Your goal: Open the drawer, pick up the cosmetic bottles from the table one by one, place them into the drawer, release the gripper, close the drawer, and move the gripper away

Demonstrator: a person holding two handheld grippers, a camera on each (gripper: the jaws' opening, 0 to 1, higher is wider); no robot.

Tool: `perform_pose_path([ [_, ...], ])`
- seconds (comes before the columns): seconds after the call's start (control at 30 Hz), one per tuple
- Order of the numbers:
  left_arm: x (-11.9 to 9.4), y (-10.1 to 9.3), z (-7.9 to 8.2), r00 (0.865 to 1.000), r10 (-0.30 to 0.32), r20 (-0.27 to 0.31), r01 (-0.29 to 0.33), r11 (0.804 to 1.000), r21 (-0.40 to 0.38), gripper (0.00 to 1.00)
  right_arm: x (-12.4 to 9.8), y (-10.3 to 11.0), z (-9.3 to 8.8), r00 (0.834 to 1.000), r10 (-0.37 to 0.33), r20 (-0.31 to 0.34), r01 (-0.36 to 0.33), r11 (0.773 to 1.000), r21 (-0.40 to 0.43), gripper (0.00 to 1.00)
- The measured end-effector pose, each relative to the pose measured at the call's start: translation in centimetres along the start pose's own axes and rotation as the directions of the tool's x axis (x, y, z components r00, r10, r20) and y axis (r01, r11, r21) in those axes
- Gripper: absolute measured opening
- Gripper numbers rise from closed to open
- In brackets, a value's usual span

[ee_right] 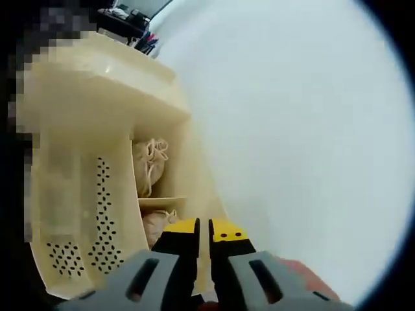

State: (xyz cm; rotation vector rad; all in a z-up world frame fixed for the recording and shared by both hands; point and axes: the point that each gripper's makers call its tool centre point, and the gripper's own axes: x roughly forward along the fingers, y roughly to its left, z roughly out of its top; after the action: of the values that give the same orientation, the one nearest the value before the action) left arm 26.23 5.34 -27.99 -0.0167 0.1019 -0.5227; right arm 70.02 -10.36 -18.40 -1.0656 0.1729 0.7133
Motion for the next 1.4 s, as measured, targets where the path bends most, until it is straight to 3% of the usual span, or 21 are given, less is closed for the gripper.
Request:
perform_pose_path([
  [0.43, 0.0, 0.4, 0.0, 1.000, 0.019, 0.003, -0.019, 1.000, 0.000, 0.81, -2.1, -0.1, 0.5, 1.000, -0.007, 0.024, 0.007, 1.000, 0.021, 0.04],
  [0.8, -0.2, 1.2, 0.5, 0.999, 0.044, 0.032, -0.043, 0.998, -0.036, 0.81, -4.0, -0.6, 1.2, 0.999, -0.008, 0.042, 0.006, 0.999, 0.041, 0.11],
  [1.2, -0.3, 1.1, 0.6, 0.998, 0.049, 0.043, -0.047, 0.997, -0.053, 0.81, -8.2, -0.1, 0.5, 0.999, -0.004, 0.035, 0.002, 0.999, 0.054, 0.18],
  [1.4, -0.2, 0.9, 0.5, 0.998, 0.053, 0.040, -0.051, 0.997, -0.053, 0.81, -9.4, -0.9, -0.1, 1.000, -0.002, 0.028, 0.000, 0.997, 0.071, 0.21],
])
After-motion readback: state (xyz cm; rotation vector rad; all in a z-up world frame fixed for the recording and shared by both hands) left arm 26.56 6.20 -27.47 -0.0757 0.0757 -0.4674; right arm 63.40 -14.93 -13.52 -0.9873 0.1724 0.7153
